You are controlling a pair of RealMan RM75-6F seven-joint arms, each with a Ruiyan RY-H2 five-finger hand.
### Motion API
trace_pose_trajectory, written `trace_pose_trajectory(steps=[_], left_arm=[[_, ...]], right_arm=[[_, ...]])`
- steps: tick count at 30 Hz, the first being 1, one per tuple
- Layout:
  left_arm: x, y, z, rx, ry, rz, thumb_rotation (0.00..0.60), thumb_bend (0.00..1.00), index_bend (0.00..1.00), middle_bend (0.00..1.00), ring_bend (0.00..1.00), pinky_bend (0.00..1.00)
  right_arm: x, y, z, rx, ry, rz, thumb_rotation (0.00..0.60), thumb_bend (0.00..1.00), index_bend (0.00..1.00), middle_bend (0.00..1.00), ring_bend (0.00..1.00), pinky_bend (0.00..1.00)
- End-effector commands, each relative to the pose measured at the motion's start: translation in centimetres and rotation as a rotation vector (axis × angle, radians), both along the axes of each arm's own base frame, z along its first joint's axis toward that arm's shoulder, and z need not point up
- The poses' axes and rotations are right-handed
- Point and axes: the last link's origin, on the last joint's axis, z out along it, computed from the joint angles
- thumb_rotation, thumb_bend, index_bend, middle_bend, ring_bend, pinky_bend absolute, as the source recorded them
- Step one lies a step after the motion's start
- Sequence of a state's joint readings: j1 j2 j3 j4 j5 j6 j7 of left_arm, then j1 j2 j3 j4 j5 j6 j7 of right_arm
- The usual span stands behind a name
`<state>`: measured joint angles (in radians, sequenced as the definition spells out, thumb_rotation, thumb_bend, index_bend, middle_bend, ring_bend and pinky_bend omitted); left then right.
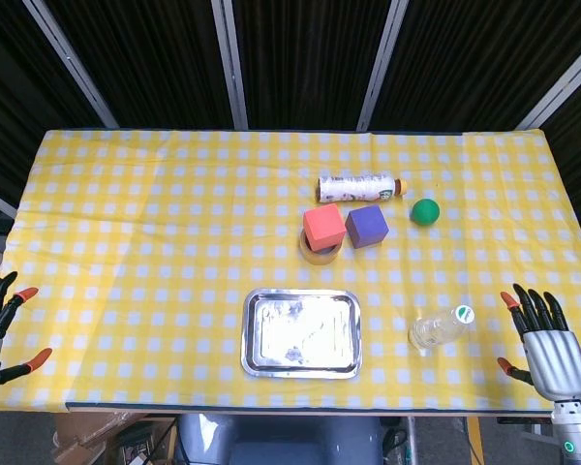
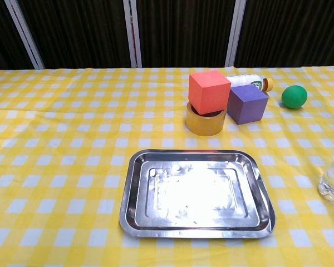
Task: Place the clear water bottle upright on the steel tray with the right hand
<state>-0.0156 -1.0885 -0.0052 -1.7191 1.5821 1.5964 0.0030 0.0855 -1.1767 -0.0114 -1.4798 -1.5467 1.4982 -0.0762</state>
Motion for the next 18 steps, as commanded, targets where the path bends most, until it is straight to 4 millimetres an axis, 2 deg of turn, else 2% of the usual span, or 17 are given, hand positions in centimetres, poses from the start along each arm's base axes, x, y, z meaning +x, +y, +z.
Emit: trace_pose_trajectory(steps=[1, 18], left_arm=[[-0.06, 0.03, -0.06, -0.002, 0.002, 0.005, 0.6, 0.15, 0.18, 0.0, 0.0, 0.0], [-0.26, 0.23, -0.1, -0.013, -0.006, 0.021, 0.6, 0.15, 0.18, 0.0, 0.0, 0.0]], right_arm=[[-0.05, 0.0, -0.04, 0.002, -0.003, -0.005, 0.6, 0.17, 0.1, 0.0, 0.0, 0.0], [-0.1, 0.11, 0.13, -0.004, -0.03, -0.012, 0.6, 0.17, 0.1, 0.0, 0.0, 0.0]])
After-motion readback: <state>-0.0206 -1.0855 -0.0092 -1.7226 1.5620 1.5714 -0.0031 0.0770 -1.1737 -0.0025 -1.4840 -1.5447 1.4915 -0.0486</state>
